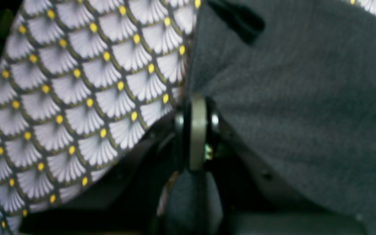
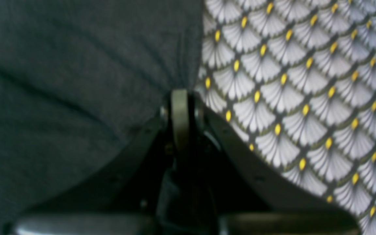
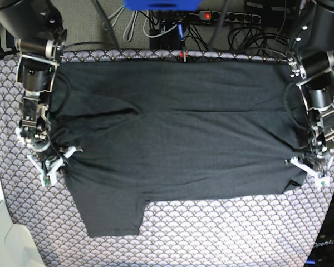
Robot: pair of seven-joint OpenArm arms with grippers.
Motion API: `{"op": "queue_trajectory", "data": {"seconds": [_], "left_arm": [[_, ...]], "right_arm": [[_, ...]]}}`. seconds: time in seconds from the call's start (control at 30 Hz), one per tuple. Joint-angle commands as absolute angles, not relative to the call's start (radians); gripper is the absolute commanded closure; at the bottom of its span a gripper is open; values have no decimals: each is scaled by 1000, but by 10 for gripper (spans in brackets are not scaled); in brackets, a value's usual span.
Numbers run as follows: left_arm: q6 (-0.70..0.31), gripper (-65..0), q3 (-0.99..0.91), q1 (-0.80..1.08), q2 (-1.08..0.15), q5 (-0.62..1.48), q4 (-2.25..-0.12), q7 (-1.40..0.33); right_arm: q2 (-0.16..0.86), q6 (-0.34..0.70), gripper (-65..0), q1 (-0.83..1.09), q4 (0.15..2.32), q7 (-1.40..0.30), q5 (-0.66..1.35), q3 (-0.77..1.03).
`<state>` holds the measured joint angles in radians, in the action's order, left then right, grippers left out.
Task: Fold the T-shirt properly
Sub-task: 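Grasp the shirt sides near the hem with both grippers, then lift the hem with both grippers and fold it toward the collar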
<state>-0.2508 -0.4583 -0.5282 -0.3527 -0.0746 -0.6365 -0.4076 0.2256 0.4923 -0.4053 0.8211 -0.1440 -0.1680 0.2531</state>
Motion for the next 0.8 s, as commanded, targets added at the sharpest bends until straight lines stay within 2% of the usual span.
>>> {"op": "queue_trajectory", "data": {"seconds": [0.0, 0.33, 0.47, 0.77], "left_arm": [[-248, -5, -460, -564, -367, -70, -661, -383], [-248, -5, -461, -562, -366, -65, -670, -383], [-248, -5, -461, -562, -374, 27, -670, -389], [-248, -5, -455, -524, -404, 134, -719, -441]], "right_arm": [[237, 496, 0, -423, 848, -117, -156, 257], [289, 496, 0, -374, 949, -165, 53, 255], [303, 496, 0, -357, 980, -163, 119, 255], [311, 496, 0, -340, 983, -159, 127, 305]]}}
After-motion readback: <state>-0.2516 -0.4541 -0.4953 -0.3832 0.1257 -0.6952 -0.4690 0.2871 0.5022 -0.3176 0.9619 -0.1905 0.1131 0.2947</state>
